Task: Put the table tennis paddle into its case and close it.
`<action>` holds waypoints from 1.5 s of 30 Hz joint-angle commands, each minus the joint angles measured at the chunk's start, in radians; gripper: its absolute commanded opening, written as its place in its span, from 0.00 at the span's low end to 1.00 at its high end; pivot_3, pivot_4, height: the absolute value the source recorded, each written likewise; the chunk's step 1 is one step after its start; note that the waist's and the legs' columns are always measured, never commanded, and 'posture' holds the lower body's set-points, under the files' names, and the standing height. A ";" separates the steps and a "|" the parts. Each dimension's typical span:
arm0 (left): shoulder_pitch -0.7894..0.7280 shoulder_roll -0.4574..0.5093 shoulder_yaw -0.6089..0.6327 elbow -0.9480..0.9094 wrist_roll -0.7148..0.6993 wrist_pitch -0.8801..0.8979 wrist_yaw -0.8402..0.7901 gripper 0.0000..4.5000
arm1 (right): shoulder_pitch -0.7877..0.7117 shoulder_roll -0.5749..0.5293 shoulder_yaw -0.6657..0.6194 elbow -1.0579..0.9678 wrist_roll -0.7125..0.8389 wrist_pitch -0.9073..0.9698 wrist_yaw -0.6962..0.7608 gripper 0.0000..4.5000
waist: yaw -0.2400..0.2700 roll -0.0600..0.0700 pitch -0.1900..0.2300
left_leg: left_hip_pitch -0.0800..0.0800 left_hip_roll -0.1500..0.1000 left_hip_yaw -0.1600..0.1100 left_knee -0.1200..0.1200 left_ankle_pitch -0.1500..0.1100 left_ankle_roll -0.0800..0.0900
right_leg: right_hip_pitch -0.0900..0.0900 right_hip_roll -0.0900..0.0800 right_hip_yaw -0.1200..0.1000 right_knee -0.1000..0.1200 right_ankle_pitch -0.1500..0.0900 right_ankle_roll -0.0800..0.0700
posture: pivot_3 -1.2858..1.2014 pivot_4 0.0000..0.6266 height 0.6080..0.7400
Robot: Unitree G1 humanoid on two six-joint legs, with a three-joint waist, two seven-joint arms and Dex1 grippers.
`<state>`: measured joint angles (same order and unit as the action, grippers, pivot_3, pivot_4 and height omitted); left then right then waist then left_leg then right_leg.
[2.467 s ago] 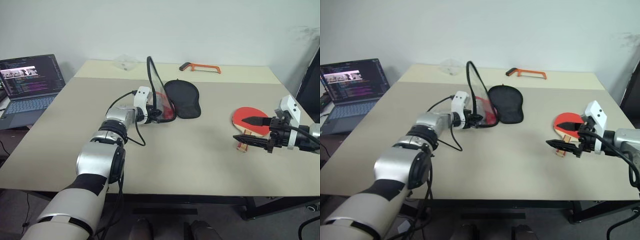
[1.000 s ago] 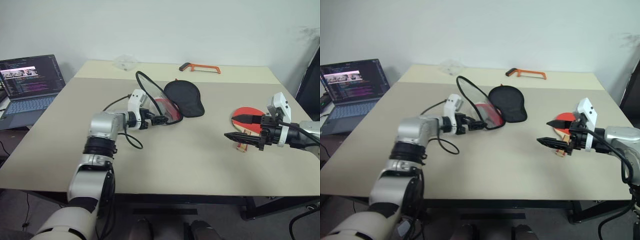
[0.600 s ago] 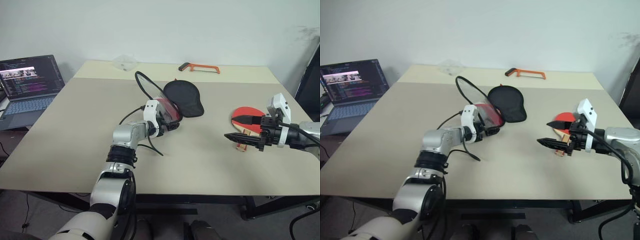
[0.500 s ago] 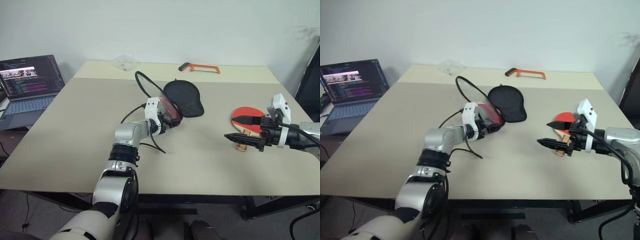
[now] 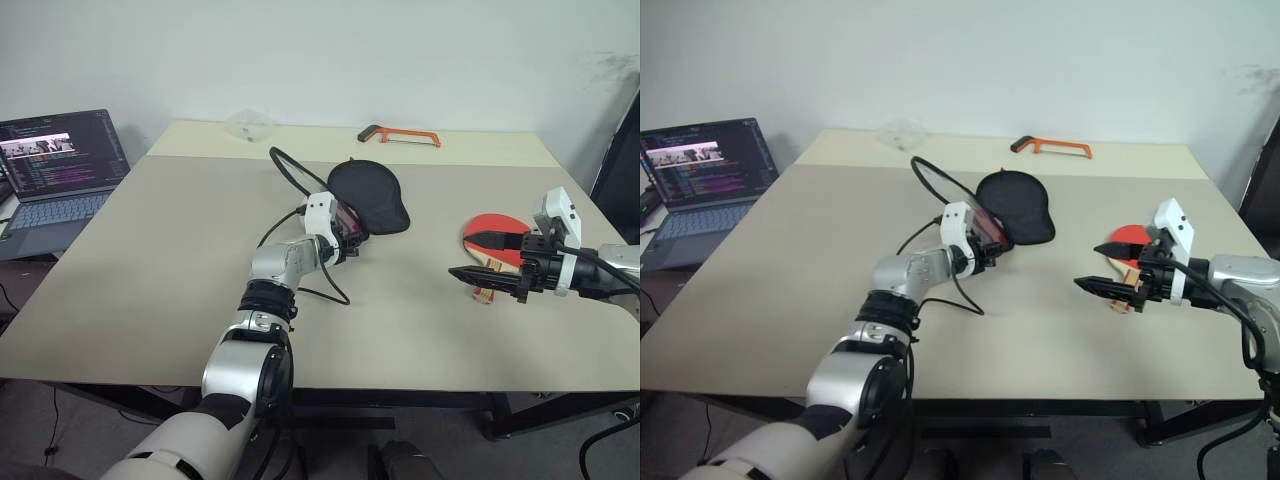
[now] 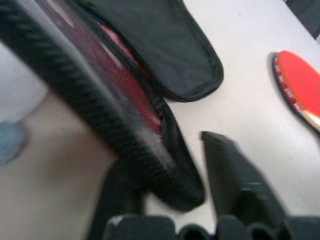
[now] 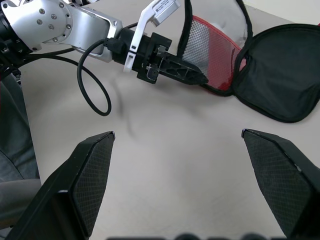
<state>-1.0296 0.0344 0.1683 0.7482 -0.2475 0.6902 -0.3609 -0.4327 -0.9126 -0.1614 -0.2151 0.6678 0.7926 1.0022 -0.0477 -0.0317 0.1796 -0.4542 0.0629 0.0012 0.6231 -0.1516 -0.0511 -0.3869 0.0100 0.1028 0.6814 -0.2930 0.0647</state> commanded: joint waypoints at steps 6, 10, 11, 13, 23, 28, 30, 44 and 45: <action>-0.067 0.008 -0.049 -0.003 -0.061 0.031 -0.204 0.01 | -0.007 -0.010 -0.021 -0.021 0.003 -0.012 0.001 1.00 | -0.001 0.000 0.000 | 0.000 0.000 0.000 0.000 0.000 0.000 | 0.000 0.000 0.000 0.000 0.000 0.000 | 0.52 0.24 1.00; -0.065 0.030 -0.089 -0.004 -0.085 0.093 -0.354 0.01 | -0.001 -0.012 -0.026 -0.025 0.004 -0.010 0.000 1.00 | -0.003 0.000 0.000 | 0.000 0.000 0.000 0.000 0.000 0.000 | 0.000 0.000 0.000 0.000 0.000 0.000 | 0.52 0.24 1.00; -0.061 0.037 -0.107 -0.012 -0.089 0.109 -0.403 0.01 | 0.001 -0.013 -0.028 -0.026 0.004 -0.009 -0.001 1.00 | -0.004 0.000 0.000 | 0.000 0.000 0.000 0.000 0.000 0.000 | 0.000 0.000 0.000 0.000 0.000 0.000 | 0.52 0.24 1.00; -0.051 0.055 -0.153 -0.024 -0.087 0.123 -0.498 0.01 | 0.005 -0.016 -0.032 -0.029 0.005 -0.007 -0.002 1.00 | -0.005 0.000 0.000 | 0.000 0.000 0.000 -0.001 0.000 0.000 | 0.000 0.000 0.000 0.000 0.000 0.000 | 0.52 0.24 1.00; -0.108 0.147 -0.288 0.208 0.048 -0.088 -0.699 0.01 | 0.028 -0.030 -0.050 -0.050 0.012 0.004 -0.011 1.00 | -0.006 0.000 0.000 | 0.000 0.000 0.000 -0.001 0.000 0.000 | 0.000 0.000 0.000 0.000 0.000 -0.001 | 0.52 0.24 1.00; -0.219 0.191 -0.262 0.422 0.121 -0.257 -0.638 0.01 | 0.038 -0.031 -0.057 -0.064 0.019 0.012 -0.017 1.00 | -0.006 0.000 0.000 | 0.000 0.000 0.000 0.000 0.000 0.000 | -0.001 0.000 0.000 0.000 0.000 0.000 | 0.52 0.24 1.00; -0.243 0.196 -0.257 0.464 0.140 -0.293 -0.632 0.01 | 0.039 -0.030 -0.056 -0.067 0.021 0.013 -0.020 1.00 | -0.005 0.000 0.000 | 0.000 0.000 0.000 -0.001 0.000 0.000 | -0.001 0.000 0.000 -0.001 -0.001 0.000 | 0.52 0.24 1.00; -0.285 0.122 -0.276 0.551 0.262 -0.378 -0.704 0.01 | 0.031 -0.022 -0.045 -0.068 0.024 0.012 -0.030 1.00 | 0.000 0.000 0.000 | -0.001 0.000 0.000 -0.005 0.000 0.000 | -0.002 0.000 -0.001 -0.001 -0.001 -0.002 | 0.52 0.24 1.00; -0.283 0.115 -0.272 0.551 0.264 -0.378 -0.708 0.01 | 0.034 -0.023 -0.048 -0.071 0.025 0.013 -0.031 1.00 | 0.000 0.000 0.000 | 0.000 0.000 0.000 -0.005 0.000 0.000 | -0.002 0.000 -0.001 -0.001 -0.001 -0.002 | 0.52 0.24 1.00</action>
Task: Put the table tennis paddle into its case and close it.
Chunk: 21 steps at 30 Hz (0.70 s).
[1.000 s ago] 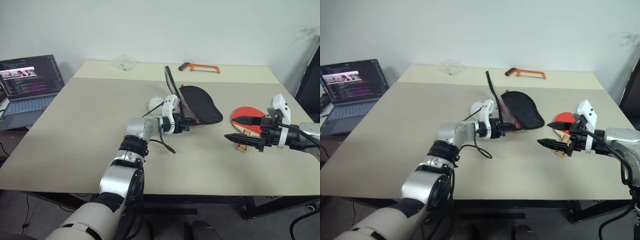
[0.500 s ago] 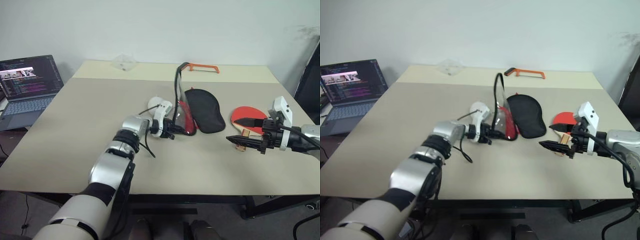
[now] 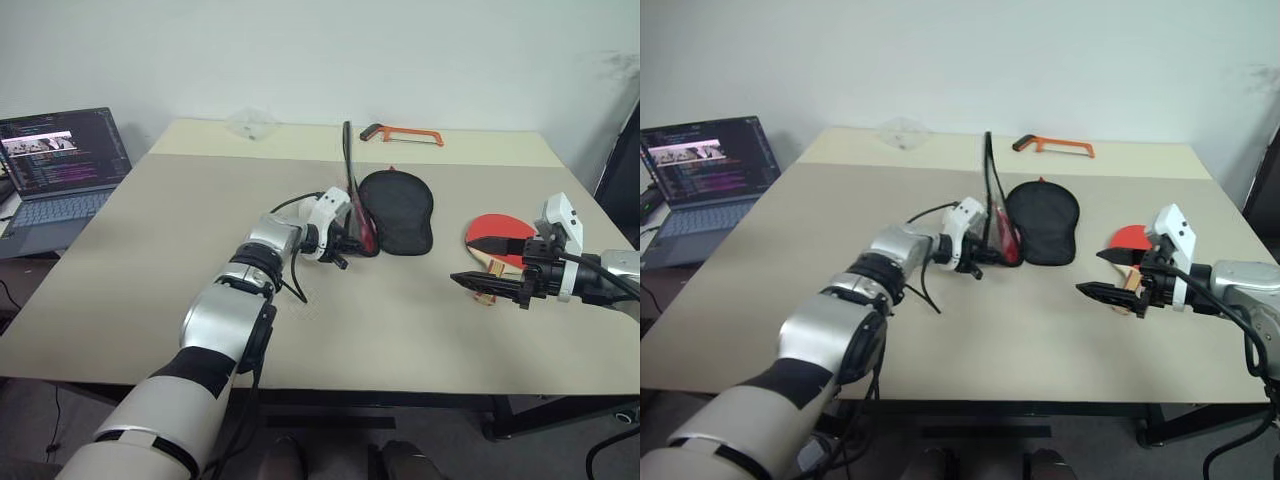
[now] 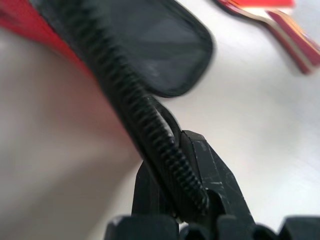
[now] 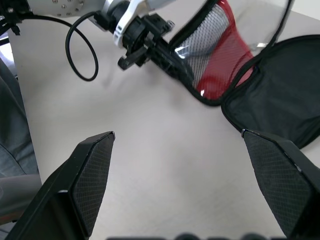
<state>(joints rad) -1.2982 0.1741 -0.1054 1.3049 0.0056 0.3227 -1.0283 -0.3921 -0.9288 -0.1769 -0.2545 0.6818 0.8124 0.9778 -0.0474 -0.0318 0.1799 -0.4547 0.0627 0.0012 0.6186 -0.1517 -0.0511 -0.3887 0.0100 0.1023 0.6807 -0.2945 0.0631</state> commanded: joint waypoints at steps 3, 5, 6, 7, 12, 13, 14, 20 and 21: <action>-0.014 -0.037 0.019 -0.002 0.010 -0.007 -0.030 0.01 | 0.006 -0.010 -0.040 -0.042 0.016 -0.002 -0.011 1.00 | 0.000 0.000 0.000 | 0.000 0.000 0.000 0.000 0.000 0.000 | 0.000 0.000 0.000 0.000 0.000 0.000 | 0.52 0.24 1.00; -0.013 -0.039 0.025 -0.001 0.013 -0.011 -0.019 0.01 | 0.011 -0.010 -0.045 -0.048 0.020 0.002 -0.015 1.00 | 0.000 0.000 0.000 | 0.000 0.000 0.000 0.000 0.000 0.000 | 0.000 0.000 0.000 0.000 0.000 0.000 | 0.52 0.24 1.00; -0.014 -0.039 0.031 0.000 0.012 -0.012 -0.015 0.01 | 0.012 -0.010 -0.045 -0.049 0.021 0.002 -0.016 1.00 | 0.000 0.000 0.000 | 0.000 0.000 0.000 0.000 0.000 0.000 | 0.000 0.000 0.000 0.000 0.000 0.000 | 0.52 0.24 1.00; -0.015 -0.037 0.035 0.001 0.013 -0.015 -0.003 0.01 | 0.014 -0.011 -0.045 -0.050 0.022 0.002 -0.018 1.00 | 0.000 0.000 0.000 | 0.000 0.000 0.000 0.000 0.000 0.000 | 0.000 0.000 0.000 0.000 0.000 0.000 | 0.52 0.24 1.00; -0.022 -0.020 0.078 0.006 0.004 -0.028 0.110 0.01 | 0.012 -0.008 -0.042 -0.050 0.025 0.001 -0.025 1.00 | 0.000 0.000 0.000 | 0.000 0.000 0.000 0.000 0.000 0.000 | 0.000 0.000 0.000 0.000 0.000 0.000 | 0.52 0.24 1.00; -0.023 -0.013 0.097 0.007 -0.006 -0.027 0.139 0.01 | 0.011 -0.007 -0.039 -0.048 0.023 -0.001 -0.025 1.00 | -0.001 0.000 0.000 | 0.000 0.000 0.000 0.000 0.000 0.000 | 0.000 0.000 0.000 0.000 0.000 0.000 | 0.52 0.24 1.00; -0.023 -0.007 0.111 0.007 -0.012 -0.025 0.164 0.01 | 0.011 -0.006 -0.037 -0.046 0.021 -0.003 -0.024 1.00 | -0.001 0.000 0.000 | 0.000 0.000 0.000 0.000 0.000 0.000 | 0.000 0.000 0.000 0.000 0.000 0.000 | 0.52 0.24 1.00; 0.001 0.027 0.145 0.004 -0.009 0.005 0.181 0.01 | 0.006 -0.002 -0.028 -0.043 0.020 -0.005 -0.022 1.00 | -0.003 0.000 0.000 | 0.000 0.000 0.000 0.000 0.000 0.000 | 0.000 0.000 0.000 0.000 0.000 0.000 | 0.52 0.24 1.00; 0.008 0.030 0.144 0.004 -0.005 0.012 0.187 0.01 | 0.004 -0.001 -0.025 -0.041 0.020 -0.006 -0.021 1.00 | -0.003 0.000 0.000 | 0.000 0.000 0.000 0.000 0.000 0.000 | 0.000 0.000 0.000 0.000 0.000 0.000 | 0.52 0.24 1.00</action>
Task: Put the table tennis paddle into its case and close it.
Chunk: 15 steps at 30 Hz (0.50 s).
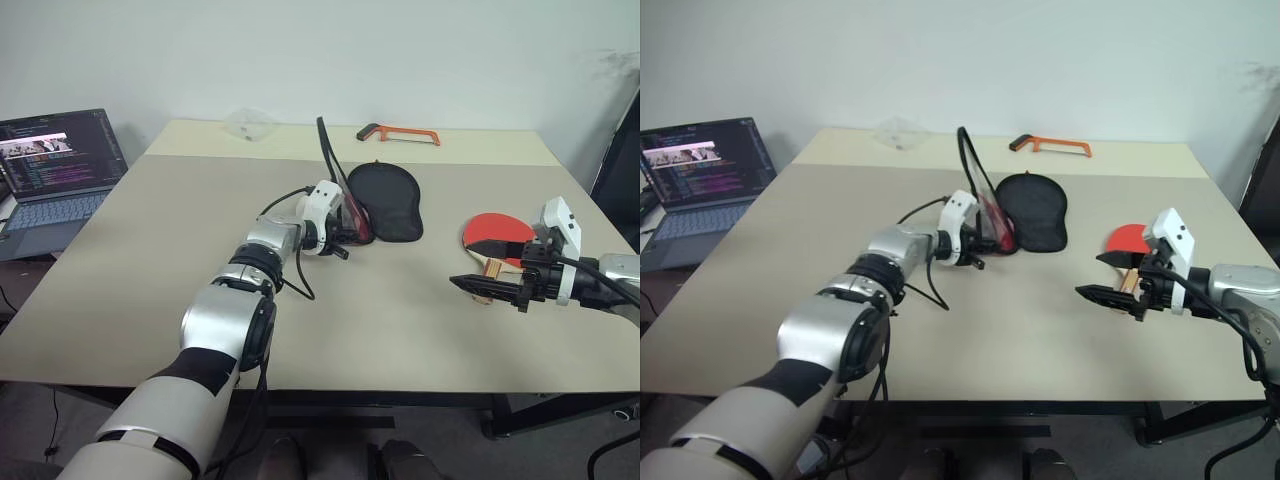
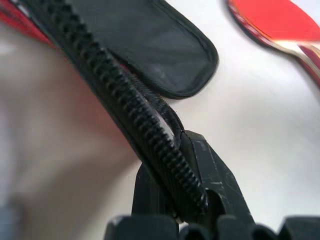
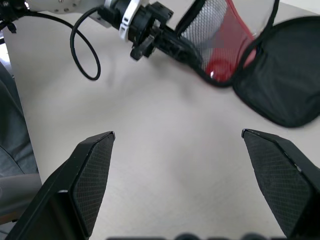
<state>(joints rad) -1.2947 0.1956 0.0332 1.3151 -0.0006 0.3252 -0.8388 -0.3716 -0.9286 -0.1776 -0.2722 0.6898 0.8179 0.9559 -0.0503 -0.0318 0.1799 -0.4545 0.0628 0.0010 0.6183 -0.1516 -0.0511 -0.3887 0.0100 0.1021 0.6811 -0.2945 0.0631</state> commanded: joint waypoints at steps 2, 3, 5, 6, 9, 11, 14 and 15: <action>0.016 0.013 -0.005 -0.009 0.017 0.011 0.025 0.01 | -0.024 0.001 -0.019 -0.019 0.010 -0.012 0.003 1.00 | 0.000 0.000 0.000 | 0.000 0.000 0.000 0.000 0.000 0.000 | 0.000 0.000 0.000 0.000 0.000 0.000 | 0.52 0.24 1.00; 0.018 0.015 -0.008 -0.011 0.023 0.012 0.035 0.01 | -0.027 0.001 -0.016 -0.016 0.009 -0.013 0.005 1.00 | 0.000 0.000 0.000 | 0.000 0.000 0.000 0.000 0.000 0.000 | 0.000 0.000 0.000 0.000 0.000 0.000 | 0.52 0.24 1.00; 0.018 0.016 -0.007 -0.017 0.022 0.026 0.029 0.01 | -0.032 0.002 -0.011 -0.010 0.004 -0.015 0.008 1.00 | 0.000 0.000 0.000 | 0.000 0.000 0.000 0.000 0.000 0.000 | 0.000 0.000 0.000 0.000 0.000 0.000 | 0.52 0.24 1.00; 0.019 0.017 -0.007 -0.019 0.023 0.033 0.027 0.01 | -0.034 0.002 -0.009 -0.008 0.004 -0.016 0.009 1.00 | 0.000 0.000 0.000 | 0.000 0.000 0.000 0.000 0.000 0.000 | 0.000 0.000 0.000 0.000 0.000 0.000 | 0.52 0.24 1.00; 0.026 0.022 -0.009 -0.028 0.024 0.050 0.014 0.01 | -0.039 0.003 -0.006 -0.003 0.001 -0.018 0.014 1.00 | 0.000 0.000 0.000 | 0.000 0.000 0.000 0.000 0.000 0.000 | 0.000 0.000 0.000 0.000 0.000 0.000 | 0.52 0.24 1.00; 0.032 0.029 -0.009 -0.038 0.023 0.056 0.010 0.07 | -0.042 0.005 -0.004 0.000 0.000 -0.020 0.015 1.00 | -0.001 0.000 0.000 | 0.000 0.000 0.000 0.000 0.000 0.000 | 0.000 0.000 0.000 0.000 0.000 0.000 | 0.52 0.24 1.00; 0.037 0.044 -0.009 -0.054 0.020 0.064 0.006 0.26 | -0.046 0.008 0.000 0.001 0.000 -0.020 0.016 1.00 | -0.003 0.000 0.000 | 0.000 0.000 0.000 0.000 0.000 0.000 | 0.000 0.000 0.000 0.000 0.000 0.000 | 0.52 0.24 1.00; 0.040 0.050 -0.013 -0.061 0.023 0.061 -0.002 0.34 | -0.048 0.010 0.000 0.001 0.001 -0.019 0.015 1.00 | -0.003 0.000 0.000 | 0.000 0.000 0.000 0.000 0.000 0.000 | 0.000 0.000 0.000 0.000 0.000 0.000 | 0.52 0.24 1.00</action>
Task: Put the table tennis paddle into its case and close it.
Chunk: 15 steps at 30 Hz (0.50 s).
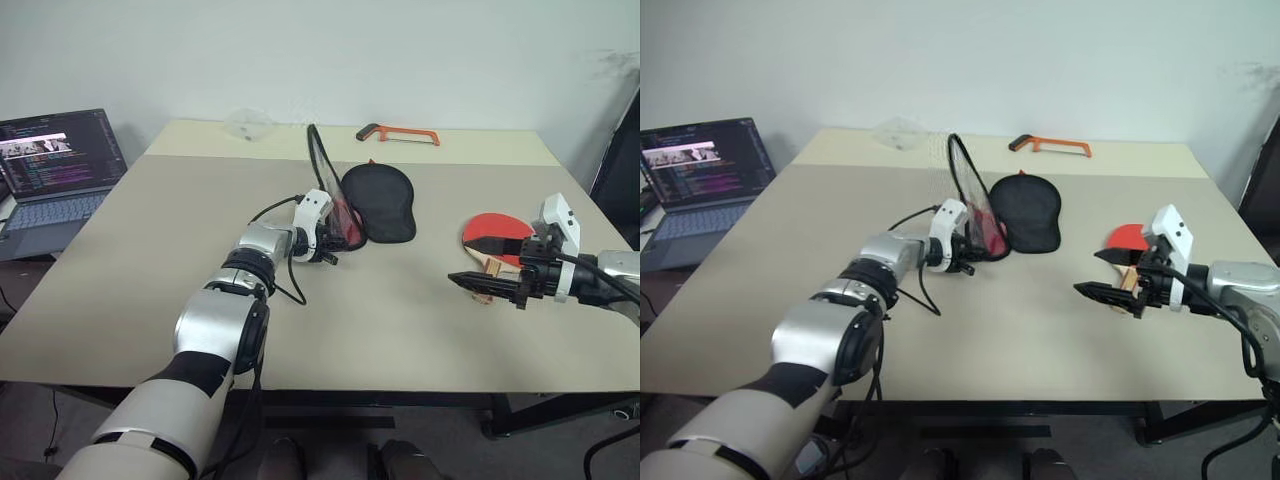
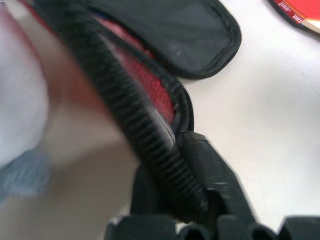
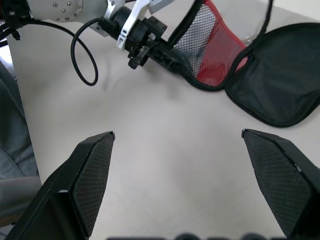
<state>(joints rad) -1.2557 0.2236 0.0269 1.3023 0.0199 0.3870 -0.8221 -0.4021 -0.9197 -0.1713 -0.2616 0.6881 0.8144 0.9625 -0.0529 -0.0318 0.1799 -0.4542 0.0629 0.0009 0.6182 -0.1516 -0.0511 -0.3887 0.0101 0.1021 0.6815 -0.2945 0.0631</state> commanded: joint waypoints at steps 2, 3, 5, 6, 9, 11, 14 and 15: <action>0.007 0.039 -0.015 -0.068 0.008 -0.010 -0.025 0.50 | -0.019 0.005 -0.006 -0.011 0.005 -0.014 0.007 1.00 | 0.000 0.000 0.000 | 0.000 0.000 0.000 0.000 0.000 0.000 | 0.000 0.000 0.000 0.000 0.000 0.000 | 0.52 0.24 1.00; 0.009 0.044 -0.016 -0.075 0.008 -0.011 -0.027 0.58 | -0.020 0.007 -0.006 -0.011 0.006 -0.013 0.006 1.00 | 0.000 0.000 0.000 | 0.000 0.000 0.000 0.000 0.000 0.000 | 0.000 0.000 0.000 0.000 0.000 0.000 | 0.52 0.24 1.00; 0.012 0.059 -0.021 -0.097 0.005 -0.013 -0.040 0.75 | -0.033 0.026 -0.011 -0.010 0.012 -0.007 -0.015 1.00 | 0.000 0.000 0.000 | 0.000 0.000 0.000 0.000 0.000 0.000 | 0.000 0.000 0.000 0.000 0.000 0.000 | 0.52 0.24 1.00; 0.020 0.076 -0.037 -0.126 0.013 -0.024 -0.059 0.82 | -0.069 0.065 -0.009 0.008 0.002 -0.007 -0.067 1.00 | -0.001 0.000 0.000 | 0.000 0.000 0.000 0.000 0.000 0.000 | 0.000 0.000 0.000 0.000 0.000 0.000 | 0.52 0.24 1.00; 0.049 0.130 -0.056 -0.241 0.008 -0.008 -0.122 0.82 | -0.226 0.225 0.000 0.119 -0.053 0.036 -0.300 1.00 | -0.014 0.001 0.001 | 0.001 0.001 0.000 0.000 0.000 0.000 | 0.000 0.000 0.001 0.001 0.001 -0.001 | 0.52 0.24 1.00; 0.081 0.168 -0.059 -0.336 -0.003 0.022 -0.156 0.82 | -0.312 0.309 0.012 0.197 -0.096 0.060 -0.412 1.00 | -0.018 0.001 0.001 | 0.002 0.001 0.000 0.000 0.001 -0.001 | 0.000 0.001 0.001 0.002 0.001 -0.002 | 0.52 0.24 1.00; 0.146 0.224 -0.069 -0.478 -0.003 0.066 -0.181 0.82 | -0.433 0.411 0.022 0.360 -0.181 0.073 -0.569 1.00 | -0.018 0.001 0.001 | 0.003 0.001 0.000 -0.001 0.002 -0.002 | -0.001 0.001 0.001 0.004 0.002 -0.003 | 0.52 0.24 1.00; 0.169 0.242 -0.072 -0.523 -0.004 0.080 -0.191 0.82 | -0.469 0.440 0.024 0.419 -0.210 0.067 -0.616 1.00 | -0.017 0.001 0.001 | 0.002 0.001 0.000 -0.001 0.002 -0.002 | -0.001 0.001 0.001 0.005 0.002 -0.004 | 0.52 0.24 1.00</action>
<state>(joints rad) -1.0985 0.4442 -0.0378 0.8626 0.0304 0.4473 -0.9963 -0.8271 -0.4958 -0.1356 0.0990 0.5209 0.8853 0.4243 -0.0698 -0.0305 0.1806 -0.4520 0.0642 0.0013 0.6165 -0.1499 -0.0527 -0.3897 0.0108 0.1027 0.6863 -0.2928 0.0584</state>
